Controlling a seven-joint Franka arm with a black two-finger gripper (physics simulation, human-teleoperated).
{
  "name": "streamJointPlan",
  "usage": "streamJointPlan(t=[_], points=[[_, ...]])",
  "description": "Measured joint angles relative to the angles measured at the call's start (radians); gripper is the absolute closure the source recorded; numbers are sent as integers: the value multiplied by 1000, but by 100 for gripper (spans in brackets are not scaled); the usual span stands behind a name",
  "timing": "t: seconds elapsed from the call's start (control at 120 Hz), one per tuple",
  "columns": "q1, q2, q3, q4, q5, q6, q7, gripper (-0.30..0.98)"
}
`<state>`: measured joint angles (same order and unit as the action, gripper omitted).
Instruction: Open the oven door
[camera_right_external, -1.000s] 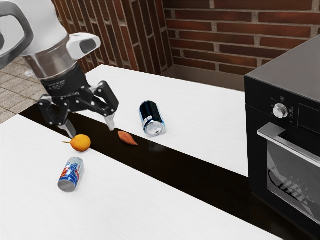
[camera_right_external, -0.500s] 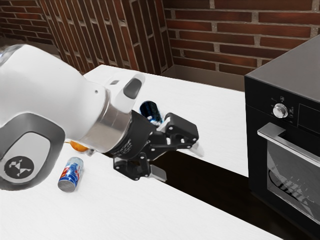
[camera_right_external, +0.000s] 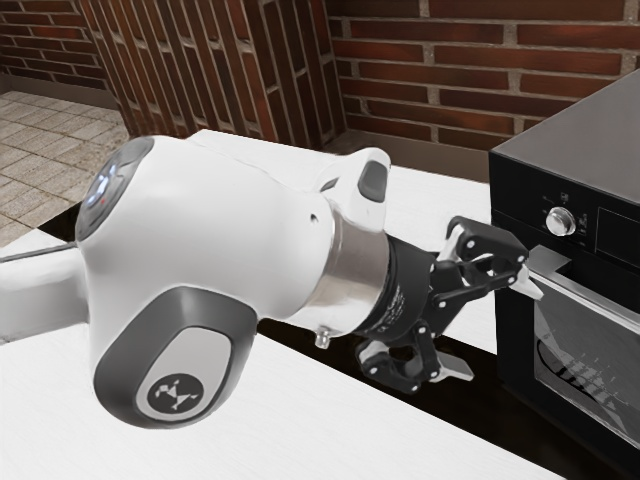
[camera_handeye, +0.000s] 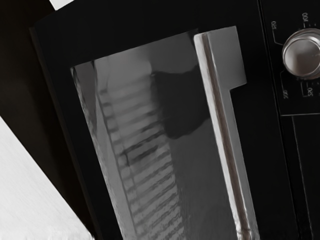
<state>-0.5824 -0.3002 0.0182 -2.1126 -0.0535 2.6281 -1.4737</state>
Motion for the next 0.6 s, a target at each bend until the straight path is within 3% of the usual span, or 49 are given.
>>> streamJointPlan(t=[0.6], points=[[14, 165, 2, 130, -5, 43, -198, 0]])
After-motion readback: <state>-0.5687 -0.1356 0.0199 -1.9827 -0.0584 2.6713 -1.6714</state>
